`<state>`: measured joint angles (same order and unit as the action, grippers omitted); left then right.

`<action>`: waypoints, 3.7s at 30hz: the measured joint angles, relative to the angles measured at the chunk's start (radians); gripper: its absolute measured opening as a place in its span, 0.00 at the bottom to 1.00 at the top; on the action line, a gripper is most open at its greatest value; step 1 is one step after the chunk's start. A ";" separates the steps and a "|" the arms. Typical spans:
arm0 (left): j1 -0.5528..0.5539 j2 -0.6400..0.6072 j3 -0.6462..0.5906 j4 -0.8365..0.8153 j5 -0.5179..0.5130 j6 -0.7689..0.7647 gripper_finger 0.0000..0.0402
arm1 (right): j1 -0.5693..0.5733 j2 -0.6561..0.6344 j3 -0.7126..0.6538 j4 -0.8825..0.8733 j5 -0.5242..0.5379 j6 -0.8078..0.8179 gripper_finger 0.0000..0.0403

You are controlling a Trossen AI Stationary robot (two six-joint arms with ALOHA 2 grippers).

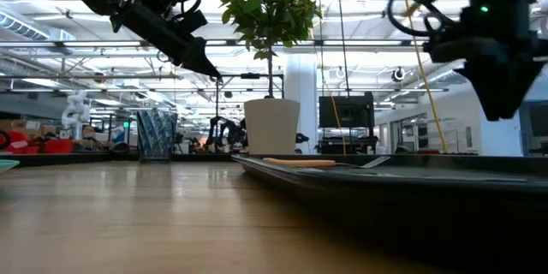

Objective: Pick and place plate/cup/fork/spoon on tray
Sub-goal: Move the black tray to the center of the table

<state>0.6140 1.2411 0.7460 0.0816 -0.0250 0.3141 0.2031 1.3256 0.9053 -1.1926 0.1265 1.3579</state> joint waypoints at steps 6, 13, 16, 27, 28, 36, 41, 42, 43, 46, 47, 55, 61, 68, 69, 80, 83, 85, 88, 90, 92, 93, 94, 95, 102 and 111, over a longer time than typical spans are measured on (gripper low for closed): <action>0.000 0.000 0.000 -0.001 0.000 0.001 0.19 | 0.001 -0.074 -0.159 0.157 -0.027 0.000 0.33; 0.000 0.000 0.000 0.000 0.000 0.000 0.19 | 0.000 -0.078 -0.259 0.242 -0.051 0.010 0.33; 0.000 0.000 0.000 0.003 0.000 -0.002 0.19 | 0.000 -0.079 -0.265 0.243 -0.048 -0.007 0.33; 0.000 0.000 0.000 0.005 0.000 -0.005 0.19 | 0.000 -0.076 -0.267 0.277 -0.042 -0.179 0.23; 0.000 0.000 0.000 0.005 0.000 -0.005 0.19 | 0.000 -0.073 -0.267 0.280 -0.042 -0.185 0.21; 0.000 0.000 0.000 0.006 0.000 -0.007 0.19 | 0.000 -0.054 -0.263 0.303 -0.040 -0.205 0.07; 0.000 0.000 0.000 0.006 0.000 -0.008 0.19 | -0.001 -0.054 -0.263 0.306 -0.021 -0.257 0.07; 0.000 0.000 0.000 0.006 0.000 -0.008 0.19 | -0.004 -0.053 -0.263 0.306 -0.021 -0.272 0.07; 0.000 0.000 0.000 0.006 0.000 -0.008 0.19 | -0.008 -0.053 -0.263 0.308 -0.020 -0.285 0.06; 0.000 0.000 0.000 0.007 0.000 -0.008 0.19 | -0.026 -0.053 -0.264 0.317 -0.010 -0.321 0.06; 0.000 0.000 0.000 0.009 0.000 -0.008 0.19 | -0.032 -0.053 -0.264 0.326 0.002 -0.340 0.06; 0.000 0.000 0.000 0.015 0.000 -0.012 0.19 | -0.106 -0.052 -0.264 0.437 0.012 -0.512 0.04; 0.000 0.000 0.000 0.022 0.000 -0.021 0.19 | -0.166 -0.052 -0.265 0.498 0.007 -0.626 0.00; 0.000 0.000 0.000 0.027 0.000 -0.021 0.19 | -0.231 -0.051 -0.265 0.549 0.002 -0.737 0.00; 0.000 0.000 0.000 0.027 0.000 -0.021 0.19 | -0.240 -0.046 -0.265 0.556 0.001 -0.754 0.00; 0.000 0.000 0.000 0.045 0.000 -0.010 0.19 | -0.308 0.167 -0.106 0.578 0.002 -1.089 0.00; 0.000 0.000 0.000 0.044 0.000 -0.010 0.19 | -0.327 0.238 -0.037 0.555 0.003 -1.179 0.00; 0.000 0.000 0.000 0.040 0.000 -0.009 0.19 | -0.342 0.275 0.008 0.533 0.002 -1.230 0.00; 0.000 0.000 0.000 0.023 0.001 -0.005 0.19 | -0.367 0.313 0.068 0.497 0.005 -1.304 0.00; 0.000 0.000 0.000 0.017 0.001 -0.003 0.19 | -0.384 0.329 0.098 0.480 0.005 -1.353 0.00; 0.000 0.000 0.000 0.015 0.001 -0.002 0.19 | -0.402 0.343 0.120 0.475 0.003 -1.403 0.00; 0.000 0.000 0.000 0.014 0.001 -0.002 0.19 | -0.411 0.350 0.129 0.477 0.003 -1.428 0.00; 0.000 0.000 0.000 0.011 0.001 -0.002 0.19 | -0.419 0.357 0.135 0.479 0.003 -1.455 0.00; 0.000 0.000 0.000 0.007 0.001 -0.002 0.19 | -0.425 0.361 0.139 0.478 0.001 -1.482 0.00; 0.000 0.000 0.000 -0.024 0.000 -0.002 0.19 | -0.439 0.379 0.142 0.493 -0.018 -1.651 0.00; 0.000 0.000 0.000 -0.051 0.000 -0.008 0.19 | -0.429 0.376 0.143 0.579 0.002 -1.638 0.00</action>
<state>0.6140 1.2411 0.7464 0.0306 -0.0250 0.3058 -0.2259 1.7014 1.0482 -0.6140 0.1287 -0.2806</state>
